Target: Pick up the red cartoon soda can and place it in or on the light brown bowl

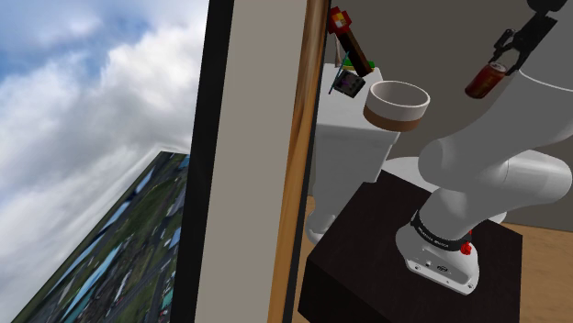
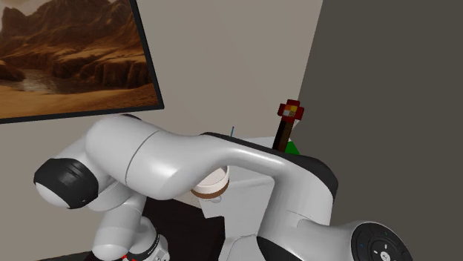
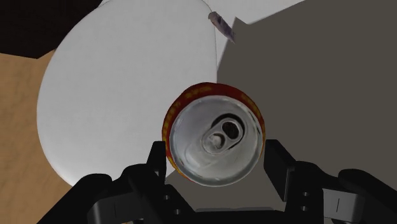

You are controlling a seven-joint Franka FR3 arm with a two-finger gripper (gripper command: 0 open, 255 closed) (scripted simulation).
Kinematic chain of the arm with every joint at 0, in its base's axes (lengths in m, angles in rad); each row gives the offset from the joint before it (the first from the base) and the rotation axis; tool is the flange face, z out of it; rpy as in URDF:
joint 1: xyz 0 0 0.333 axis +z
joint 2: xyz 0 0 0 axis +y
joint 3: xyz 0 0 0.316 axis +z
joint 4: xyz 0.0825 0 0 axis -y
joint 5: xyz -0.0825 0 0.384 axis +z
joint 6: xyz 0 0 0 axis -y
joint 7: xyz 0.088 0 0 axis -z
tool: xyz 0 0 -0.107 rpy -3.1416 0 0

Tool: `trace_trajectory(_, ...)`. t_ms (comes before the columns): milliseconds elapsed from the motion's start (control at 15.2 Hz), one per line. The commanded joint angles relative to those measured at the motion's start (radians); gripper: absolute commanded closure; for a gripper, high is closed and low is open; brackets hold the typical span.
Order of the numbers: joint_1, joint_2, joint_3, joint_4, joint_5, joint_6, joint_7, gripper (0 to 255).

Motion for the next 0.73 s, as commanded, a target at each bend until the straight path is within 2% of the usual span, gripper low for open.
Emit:
trace_trajectory(0, 0.000, -0.003, 0.000, 0.026, -0.003, -0.027, 0.007, 255)
trace_trajectory(660, -0.006, 0.008, -0.005, 0.171, -0.003, -0.161, 0.033, 255)
